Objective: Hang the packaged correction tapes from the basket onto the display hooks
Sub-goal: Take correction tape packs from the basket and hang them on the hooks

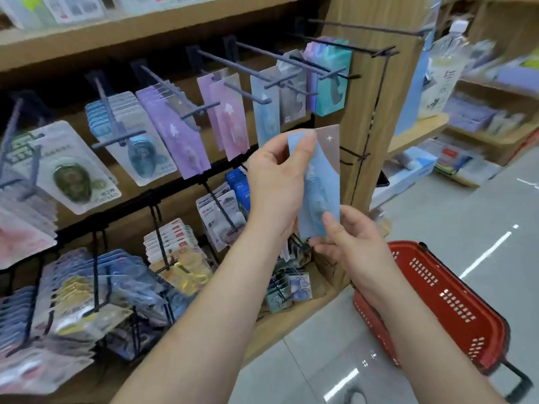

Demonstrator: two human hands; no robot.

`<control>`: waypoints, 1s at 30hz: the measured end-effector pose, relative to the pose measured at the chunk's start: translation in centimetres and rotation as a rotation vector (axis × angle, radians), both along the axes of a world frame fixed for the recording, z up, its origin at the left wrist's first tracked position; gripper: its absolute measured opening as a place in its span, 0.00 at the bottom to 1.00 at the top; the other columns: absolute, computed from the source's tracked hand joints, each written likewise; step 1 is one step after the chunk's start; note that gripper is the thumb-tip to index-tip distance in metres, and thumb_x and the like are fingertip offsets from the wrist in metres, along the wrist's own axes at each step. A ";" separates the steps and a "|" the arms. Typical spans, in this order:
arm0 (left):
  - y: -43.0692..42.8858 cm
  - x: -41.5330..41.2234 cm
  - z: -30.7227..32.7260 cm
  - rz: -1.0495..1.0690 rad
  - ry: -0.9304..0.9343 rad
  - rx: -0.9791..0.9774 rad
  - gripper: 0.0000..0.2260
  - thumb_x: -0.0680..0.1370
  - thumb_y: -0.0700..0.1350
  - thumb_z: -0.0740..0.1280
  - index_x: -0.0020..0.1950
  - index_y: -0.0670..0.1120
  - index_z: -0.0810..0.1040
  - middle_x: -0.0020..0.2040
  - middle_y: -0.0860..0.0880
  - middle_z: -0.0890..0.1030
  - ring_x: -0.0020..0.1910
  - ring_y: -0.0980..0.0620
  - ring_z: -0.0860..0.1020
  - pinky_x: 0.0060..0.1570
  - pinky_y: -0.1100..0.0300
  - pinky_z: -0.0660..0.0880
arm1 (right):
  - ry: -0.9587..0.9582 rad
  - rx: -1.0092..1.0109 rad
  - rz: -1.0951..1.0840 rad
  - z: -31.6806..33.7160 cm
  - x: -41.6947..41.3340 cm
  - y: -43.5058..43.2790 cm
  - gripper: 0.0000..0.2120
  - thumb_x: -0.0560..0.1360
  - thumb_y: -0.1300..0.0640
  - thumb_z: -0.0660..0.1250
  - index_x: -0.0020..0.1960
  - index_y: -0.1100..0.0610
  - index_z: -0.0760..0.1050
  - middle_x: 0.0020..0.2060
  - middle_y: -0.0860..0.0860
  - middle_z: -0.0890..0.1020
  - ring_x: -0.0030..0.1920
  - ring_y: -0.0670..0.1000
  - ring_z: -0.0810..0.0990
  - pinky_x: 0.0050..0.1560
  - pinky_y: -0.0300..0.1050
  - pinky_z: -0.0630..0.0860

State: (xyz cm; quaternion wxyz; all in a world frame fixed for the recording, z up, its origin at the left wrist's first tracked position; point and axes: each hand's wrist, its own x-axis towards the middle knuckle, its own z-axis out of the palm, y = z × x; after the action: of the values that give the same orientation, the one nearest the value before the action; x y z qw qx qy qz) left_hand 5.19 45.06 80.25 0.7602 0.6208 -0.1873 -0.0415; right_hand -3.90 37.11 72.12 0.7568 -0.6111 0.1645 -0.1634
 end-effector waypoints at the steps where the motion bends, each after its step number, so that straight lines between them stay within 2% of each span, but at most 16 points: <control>1: -1.3 0.3 0.3 0.034 -0.015 -0.001 0.07 0.79 0.41 0.69 0.42 0.47 0.82 0.35 0.55 0.81 0.36 0.59 0.78 0.37 0.63 0.75 | -0.014 0.014 0.005 0.2 0.7 -1.3 0.12 0.72 0.48 0.66 0.53 0.51 0.79 0.43 0.49 0.85 0.38 0.51 0.83 0.41 0.42 0.80; 4: -4.5 1.6 0.8 0.160 -0.060 -0.020 0.06 0.79 0.41 0.69 0.43 0.47 0.82 0.33 0.57 0.80 0.35 0.60 0.77 0.36 0.65 0.74 | -0.040 0.046 0.017 0.9 2.4 -4.7 0.06 0.79 0.55 0.65 0.53 0.55 0.78 0.42 0.49 0.84 0.37 0.50 0.83 0.40 0.42 0.81; 6: -5.8 2.6 0.9 0.249 -0.084 -0.044 0.05 0.79 0.40 0.69 0.44 0.47 0.82 0.34 0.58 0.80 0.37 0.60 0.77 0.39 0.65 0.74 | -0.047 0.071 0.030 1.4 3.3 -6.2 0.06 0.81 0.58 0.63 0.53 0.58 0.77 0.42 0.52 0.84 0.35 0.51 0.82 0.38 0.43 0.81; 8: -6.8 3.6 0.8 0.314 -0.114 -0.054 0.05 0.79 0.40 0.69 0.45 0.48 0.82 0.35 0.58 0.80 0.38 0.59 0.77 0.40 0.64 0.75 | -0.047 0.072 0.049 1.7 4.2 -7.3 0.07 0.82 0.58 0.62 0.54 0.59 0.76 0.43 0.55 0.83 0.34 0.51 0.82 0.37 0.46 0.80; 11: -7.9 4.8 0.5 0.361 -0.120 -0.055 0.02 0.79 0.40 0.69 0.48 0.45 0.82 0.39 0.52 0.82 0.40 0.57 0.78 0.41 0.61 0.76 | -0.010 0.059 0.076 1.4 5.2 -8.3 0.06 0.82 0.56 0.63 0.54 0.58 0.77 0.42 0.55 0.82 0.34 0.50 0.82 0.38 0.45 0.81; 15: -8.7 5.7 -0.2 0.380 -0.102 -0.032 0.03 0.80 0.41 0.68 0.50 0.44 0.82 0.41 0.49 0.82 0.41 0.53 0.78 0.44 0.56 0.76 | 0.006 0.081 0.121 0.8 6.3 -9.0 0.09 0.82 0.55 0.63 0.56 0.59 0.76 0.43 0.58 0.82 0.34 0.51 0.82 0.38 0.45 0.80; 17: -8.7 6.0 -0.3 0.387 -0.073 -0.039 0.06 0.81 0.43 0.65 0.52 0.44 0.82 0.46 0.46 0.83 0.45 0.49 0.79 0.47 0.54 0.76 | 0.003 0.066 0.135 0.5 6.7 -9.1 0.10 0.82 0.54 0.62 0.57 0.60 0.75 0.41 0.56 0.81 0.32 0.50 0.81 0.37 0.44 0.79; 19: -8.5 5.7 -0.4 0.394 -0.017 -0.061 0.09 0.83 0.40 0.61 0.59 0.41 0.79 0.50 0.47 0.84 0.47 0.53 0.80 0.47 0.59 0.77 | 0.004 0.037 0.138 0.4 7.0 -9.0 0.10 0.82 0.53 0.62 0.56 0.59 0.75 0.37 0.54 0.81 0.30 0.49 0.80 0.35 0.43 0.78; 20: -8.4 5.3 -0.5 0.387 0.017 -0.071 0.10 0.83 0.38 0.61 0.63 0.41 0.76 0.46 0.52 0.85 0.44 0.57 0.80 0.43 0.62 0.77 | 0.003 0.032 0.134 0.4 7.1 -9.0 0.09 0.82 0.53 0.62 0.55 0.58 0.75 0.36 0.53 0.81 0.30 0.49 0.80 0.35 0.42 0.78; 22: -7.8 4.3 -1.1 0.358 0.051 -0.057 0.15 0.82 0.36 0.62 0.67 0.45 0.70 0.40 0.56 0.83 0.39 0.61 0.80 0.39 0.65 0.76 | -0.003 0.022 0.127 0.7 7.4 -8.8 0.09 0.81 0.51 0.63 0.53 0.56 0.75 0.35 0.55 0.81 0.29 0.50 0.80 0.35 0.46 0.79; 24: -6.9 3.0 -2.1 0.304 0.011 0.009 0.20 0.80 0.35 0.64 0.68 0.50 0.66 0.45 0.49 0.83 0.40 0.59 0.81 0.40 0.64 0.76 | -0.013 0.007 0.123 1.2 7.7 -8.7 0.08 0.81 0.50 0.64 0.52 0.55 0.75 0.36 0.56 0.82 0.29 0.52 0.81 0.37 0.51 0.79; 26: -6.2 2.4 -2.7 0.238 -0.057 0.122 0.23 0.79 0.35 0.67 0.68 0.53 0.67 0.52 0.44 0.82 0.43 0.54 0.83 0.42 0.62 0.78 | -0.028 -0.013 0.110 1.6 7.9 -8.7 0.08 0.80 0.51 0.64 0.51 0.55 0.76 0.37 0.57 0.82 0.29 0.53 0.81 0.37 0.55 0.79; 28: -5.8 2.6 -2.8 0.203 -0.039 0.186 0.25 0.78 0.36 0.69 0.68 0.58 0.68 0.52 0.46 0.84 0.44 0.52 0.84 0.42 0.60 0.80 | -0.039 -0.045 0.110 1.9 8.1 -8.7 0.06 0.80 0.51 0.65 0.53 0.54 0.76 0.40 0.60 0.83 0.29 0.53 0.82 0.38 0.59 0.79; 30: -5.6 3.2 -2.6 0.217 -0.029 0.238 0.26 0.77 0.39 0.71 0.68 0.61 0.68 0.50 0.49 0.84 0.42 0.50 0.85 0.41 0.59 0.81 | -0.060 -0.088 0.142 2.1 8.4 -8.7 0.05 0.81 0.53 0.65 0.56 0.49 0.76 0.43 0.62 0.82 0.32 0.53 0.82 0.39 0.58 0.79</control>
State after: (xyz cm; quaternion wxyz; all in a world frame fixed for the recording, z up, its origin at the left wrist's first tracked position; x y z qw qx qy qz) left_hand 8.42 39.50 77.63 0.6784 0.7237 -0.1237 0.0276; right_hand 4.45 28.39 74.19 0.7435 -0.6487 0.0906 -0.1348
